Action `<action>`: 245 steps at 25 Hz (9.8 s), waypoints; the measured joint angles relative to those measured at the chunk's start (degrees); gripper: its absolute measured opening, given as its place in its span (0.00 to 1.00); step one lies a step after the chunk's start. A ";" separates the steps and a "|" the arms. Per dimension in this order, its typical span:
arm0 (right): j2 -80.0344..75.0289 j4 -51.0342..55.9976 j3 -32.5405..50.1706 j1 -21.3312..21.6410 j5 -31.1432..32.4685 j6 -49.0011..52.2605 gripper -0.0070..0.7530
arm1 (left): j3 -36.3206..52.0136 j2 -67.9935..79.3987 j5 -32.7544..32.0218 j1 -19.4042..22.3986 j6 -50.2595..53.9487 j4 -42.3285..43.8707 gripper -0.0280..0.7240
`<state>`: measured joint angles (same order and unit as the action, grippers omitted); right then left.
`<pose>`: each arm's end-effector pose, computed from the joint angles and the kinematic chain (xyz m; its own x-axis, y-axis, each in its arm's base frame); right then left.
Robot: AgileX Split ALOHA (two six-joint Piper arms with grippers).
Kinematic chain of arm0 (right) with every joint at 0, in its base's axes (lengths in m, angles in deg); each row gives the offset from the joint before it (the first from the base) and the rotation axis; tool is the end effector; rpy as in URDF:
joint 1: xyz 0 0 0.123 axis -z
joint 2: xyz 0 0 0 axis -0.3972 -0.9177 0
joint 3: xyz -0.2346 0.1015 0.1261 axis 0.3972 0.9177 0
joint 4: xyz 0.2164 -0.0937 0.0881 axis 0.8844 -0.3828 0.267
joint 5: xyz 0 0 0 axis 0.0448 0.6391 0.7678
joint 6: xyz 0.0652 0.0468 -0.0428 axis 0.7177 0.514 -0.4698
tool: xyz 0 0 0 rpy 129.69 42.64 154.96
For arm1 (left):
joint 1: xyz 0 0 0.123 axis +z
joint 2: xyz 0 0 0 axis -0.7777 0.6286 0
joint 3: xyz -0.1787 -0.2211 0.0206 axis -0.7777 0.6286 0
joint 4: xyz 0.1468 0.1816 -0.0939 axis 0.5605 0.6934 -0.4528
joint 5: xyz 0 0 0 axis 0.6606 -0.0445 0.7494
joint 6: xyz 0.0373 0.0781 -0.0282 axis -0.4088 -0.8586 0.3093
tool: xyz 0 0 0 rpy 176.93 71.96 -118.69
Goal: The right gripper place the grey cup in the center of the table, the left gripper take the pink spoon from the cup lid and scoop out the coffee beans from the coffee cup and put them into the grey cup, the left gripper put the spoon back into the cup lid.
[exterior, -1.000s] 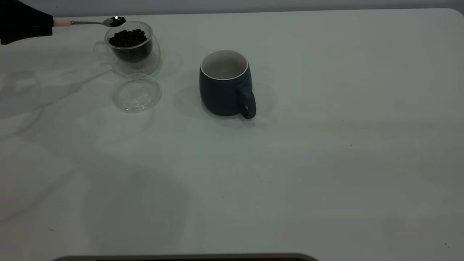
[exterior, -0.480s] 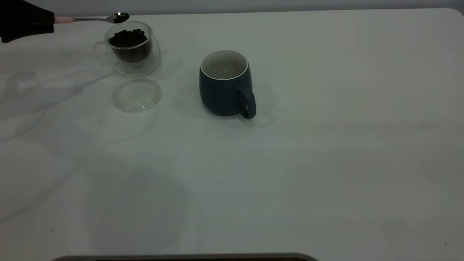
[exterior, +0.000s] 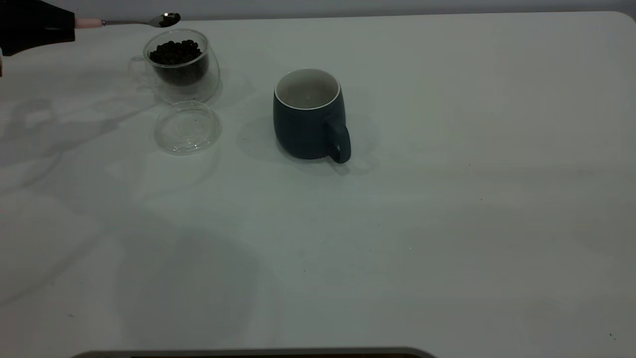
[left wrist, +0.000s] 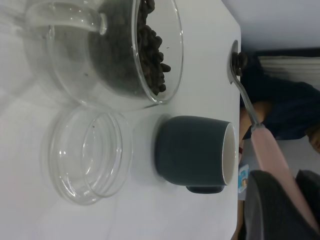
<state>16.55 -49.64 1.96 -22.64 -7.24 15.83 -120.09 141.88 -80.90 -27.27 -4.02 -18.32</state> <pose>0.0000 0.0045 0.2643 -0.5629 -0.0509 -0.8250 -0.0610 0.9979 -0.0199 0.4236 0.0989 0.0666 -0.8932 -0.4024 -0.2006 -0.0317 0.5014 -0.8646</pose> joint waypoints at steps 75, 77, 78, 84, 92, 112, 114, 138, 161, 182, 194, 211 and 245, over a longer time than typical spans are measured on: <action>0.00 0.00 0.00 0.00 0.00 0.05 0.79 | -0.10 0.00 6.05 -21.39 -26.79 7.31 0.21; 0.00 0.00 0.00 0.00 0.00 0.05 0.79 | -0.10 0.00 6.05 -21.75 -30.50 7.31 0.21; 0.00 0.00 0.00 0.00 0.00 0.05 0.79 | -0.10 0.00 6.11 -21.87 -32.13 7.25 0.21; 0.00 0.00 0.00 0.00 0.00 0.05 0.79 | -0.10 0.00 6.57 -22.04 -39.53 3.38 0.21; 0.00 0.00 0.00 0.00 0.00 0.05 0.79 | -0.10 -0.12 3.50 -19.66 -24.20 1.14 0.21; 0.00 0.00 0.00 0.00 0.00 0.05 0.78 | 3.09 -3.68 -0.74 0.96 -9.98 17.41 0.21; 0.00 0.00 0.00 0.00 0.00 0.05 0.78 | 3.09 -2.41 -0.79 2.08 -9.85 17.18 0.21; 0.00 0.00 0.00 0.00 0.00 0.05 0.78 | 3.09 5.02 7.21 -0.56 -11.38 9.77 0.21; 0.00 0.00 0.00 0.00 0.00 0.05 0.78 | 3.09 6.56 13.70 -7.90 -11.62 7.49 0.21; 0.00 0.00 0.00 0.00 0.00 0.05 0.78 | -11.92 0.82 11.70 -7.90 2.10 36.81 0.88; 0.00 0.00 0.00 0.00 0.00 0.05 0.78 | -25.56 -18.34 -1.41 -12.57 19.71 47.18 0.86; 0.00 0.00 0.00 0.00 0.00 0.05 0.78 | -5.87 -58.31 -1.46 -29.19 40.24 60.85 0.82; 0.00 0.00 0.00 0.00 0.00 0.05 0.78 | 55.69 -122.71 1.95 -29.45 56.49 75.52 0.82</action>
<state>16.55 -49.64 1.96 -22.64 -7.24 15.88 -64.40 19.17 -78.95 -56.72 52.46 57.20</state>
